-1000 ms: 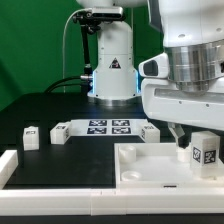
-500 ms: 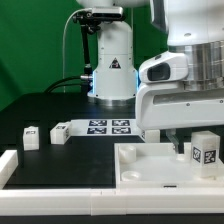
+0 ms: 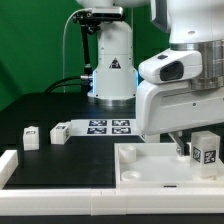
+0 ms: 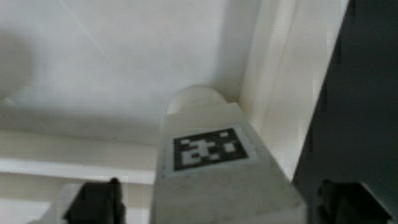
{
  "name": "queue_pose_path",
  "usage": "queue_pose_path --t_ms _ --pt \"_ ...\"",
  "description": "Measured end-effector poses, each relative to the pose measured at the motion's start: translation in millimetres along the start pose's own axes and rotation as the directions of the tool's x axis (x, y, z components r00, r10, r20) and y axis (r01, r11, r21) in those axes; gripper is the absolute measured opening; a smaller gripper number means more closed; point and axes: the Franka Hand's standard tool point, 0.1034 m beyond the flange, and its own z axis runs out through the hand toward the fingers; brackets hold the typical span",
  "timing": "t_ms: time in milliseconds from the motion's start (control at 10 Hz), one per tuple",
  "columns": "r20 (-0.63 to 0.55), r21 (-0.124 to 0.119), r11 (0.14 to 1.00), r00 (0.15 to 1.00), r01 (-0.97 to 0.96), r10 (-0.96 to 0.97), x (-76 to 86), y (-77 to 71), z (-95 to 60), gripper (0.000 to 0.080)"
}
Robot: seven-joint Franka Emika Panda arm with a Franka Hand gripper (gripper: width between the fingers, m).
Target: Assemble one leg
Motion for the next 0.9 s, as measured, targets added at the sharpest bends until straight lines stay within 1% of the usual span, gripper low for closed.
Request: queue_pose_path --t_ms 100,200,400,600,700,900 --pt "0.0 0.0 1.0 1.0 0.0 0.0 0.0 0.1 0.0 0.0379" --pt "0.0 0.0 1.0 1.0 -0.001 0.001 0.0 0.5 0.0 0.029" --pt "0.0 0.002 0.999 0.999 -0.049 0.049 0.0 0.5 0.0 0.029" --pt "-0.004 0.003 0.962 0.962 -0.272 0.272 0.5 0.5 -0.3 0.029" --pt "-0.022 0.005 0.908 0.908 -0.419 0.419 0.3 0.5 -1.0 0.029" --pt "-0.025 0.008 0.745 0.745 -0.667 0.667 -0.5 1.0 -0.7 0.0291"
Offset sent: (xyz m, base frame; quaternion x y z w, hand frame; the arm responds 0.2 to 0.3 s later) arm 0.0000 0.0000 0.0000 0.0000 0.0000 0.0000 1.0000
